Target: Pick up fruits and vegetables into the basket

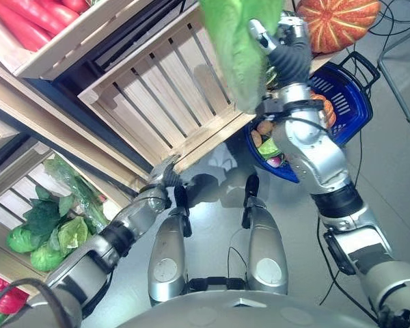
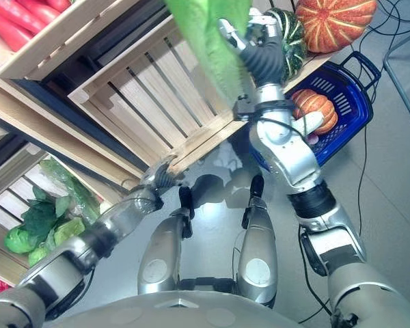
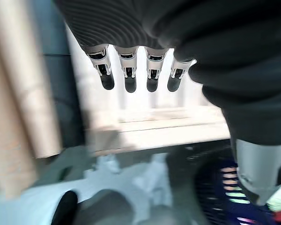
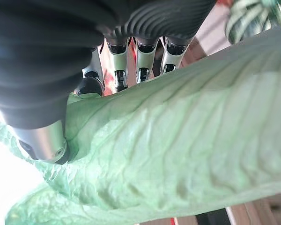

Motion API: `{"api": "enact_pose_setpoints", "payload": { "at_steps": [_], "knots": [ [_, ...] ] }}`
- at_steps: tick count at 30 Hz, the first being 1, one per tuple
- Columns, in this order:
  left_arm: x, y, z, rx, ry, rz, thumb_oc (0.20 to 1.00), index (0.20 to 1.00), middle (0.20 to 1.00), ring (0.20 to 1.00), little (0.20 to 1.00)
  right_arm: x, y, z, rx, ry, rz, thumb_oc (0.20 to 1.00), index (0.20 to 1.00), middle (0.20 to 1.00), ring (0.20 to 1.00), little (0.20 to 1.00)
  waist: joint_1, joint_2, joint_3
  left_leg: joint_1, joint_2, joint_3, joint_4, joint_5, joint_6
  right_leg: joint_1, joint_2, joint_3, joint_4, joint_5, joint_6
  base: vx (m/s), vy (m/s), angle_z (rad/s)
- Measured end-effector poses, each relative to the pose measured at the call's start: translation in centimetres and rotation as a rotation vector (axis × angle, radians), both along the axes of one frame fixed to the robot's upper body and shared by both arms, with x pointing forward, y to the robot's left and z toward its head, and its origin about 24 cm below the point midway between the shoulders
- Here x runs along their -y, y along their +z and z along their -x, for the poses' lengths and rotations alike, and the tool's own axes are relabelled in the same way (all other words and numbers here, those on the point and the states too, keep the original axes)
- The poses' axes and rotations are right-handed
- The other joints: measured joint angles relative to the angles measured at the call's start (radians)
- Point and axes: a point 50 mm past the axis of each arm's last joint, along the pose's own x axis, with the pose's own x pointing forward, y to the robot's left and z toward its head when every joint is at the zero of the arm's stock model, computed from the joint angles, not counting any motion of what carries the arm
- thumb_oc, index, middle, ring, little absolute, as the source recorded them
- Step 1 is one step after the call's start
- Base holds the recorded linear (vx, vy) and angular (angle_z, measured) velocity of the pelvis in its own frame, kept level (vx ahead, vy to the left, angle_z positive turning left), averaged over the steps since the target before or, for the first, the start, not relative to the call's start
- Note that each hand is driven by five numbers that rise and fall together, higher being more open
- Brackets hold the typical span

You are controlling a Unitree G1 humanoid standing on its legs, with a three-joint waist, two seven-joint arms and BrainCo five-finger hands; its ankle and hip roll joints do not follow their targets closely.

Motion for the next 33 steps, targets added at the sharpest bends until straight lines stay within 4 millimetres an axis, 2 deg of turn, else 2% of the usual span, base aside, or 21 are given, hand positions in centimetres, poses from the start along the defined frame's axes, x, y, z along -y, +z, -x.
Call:
{"api": "enact_pose_setpoints", "payload": {
  "at_steps": [5, 12, 16, 18, 25, 33],
  "knots": [
    [-0.8, -1.5, 1.9, -0.028, 0.016, 0.046, 1.000, 1.000, 1.000, 1.000, 1.000, 3.4, -1.7, 0.4, -0.033, -0.095, 0.009, 0.200, 0.200, 0.200, 0.200, 0.200, -0.005, 0.001, 0.001, -0.002, 0.003, 0.008, -0.006, 0.000, 0.000, -0.006, 0.002, 0.003, -0.006, 0.001, 0.001, -0.02, -0.019, -0.02],
    [-0.6, -1.7, 2.3, -0.028, 0.041, 0.139, 1.000, 1.000, 1.000, 1.000, 1.000, 6.1, -3.2, 1.3, -0.029, -0.202, 0.008, 0.200, 0.200, 0.200, 0.200, 0.200, -0.017, 0.008, 0.005, -0.018, 0.011, 0.026, -0.019, 0.002, -0.003, -0.034, 0.005, 0.008, -0.013, 0.006, 0.005, -0.05, -0.042, -0.06],
    [-0.6, -1.6, 2.2, -0.038, 0.056, 0.221, 1.000, 1.000, 1.000, 1.000, 1.000, 7.4, -3.9, 1.9, -0.027, -0.259, -0.017, 0.200, 0.200, 0.200, 0.200, 0.200, -0.028, 0.010, 0.048, -0.022, 0.016, 0.032, -0.019, 0.002, -0.005, -0.039, 0.015, 0.007, -0.013, 0.006, 0.005, -0.05, -0.063, -0.04],
    [-0.5, -2.0, 2.6, -0.070, 0.067, 0.260, 1.000, 1.000, 1.000, 1.000, 1.000, 8.2, -4.6, 2.0, -0.049, -0.297, -0.032, 0.200, 0.200, 0.200, 0.200, 0.200, -0.037, 0.011, 0.065, -0.024, 0.017, 0.033, -0.021, 0.003, -0.006, -0.045, 0.018, 0.010, -0.014, 0.007, 0.004, -0.05, -0.071, -0.06],
    [-0.7, -2.6, 3.7, -0.090, 0.103, 0.358, 1.000, 1.000, 1.000, 1.000, 1.000, 11.3, -7.4, 1.9, -0.132, -0.453, -0.088, 0.200, 0.200, 0.200, 0.200, 0.200, -0.036, 0.014, 0.067, -0.076, 0.016, 0.053, -0.022, 0.003, -0.006, -0.117, 0.017, 0.027, -0.006, 0.009, 0.002, -0.03, -0.044, -0.08],
    [-1.9, -2.7, 4.3, -0.066, 0.203, 0.481, 1.000, 1.000, 1.000, 1.000, 1.000, 14.8, -9.4, 0.9, -0.228, -0.620, -0.212, 0.200, 0.200, 0.200, 0.200, 0.200, -0.022, 0.064, 0.087, -0.160, 0.010, 0.056, -0.015, 0.008, -0.004, -0.226, -0.001, 0.025, 0.046, 0.003, -0.003, -0.02, -0.049, -0.01]
  ]
}}
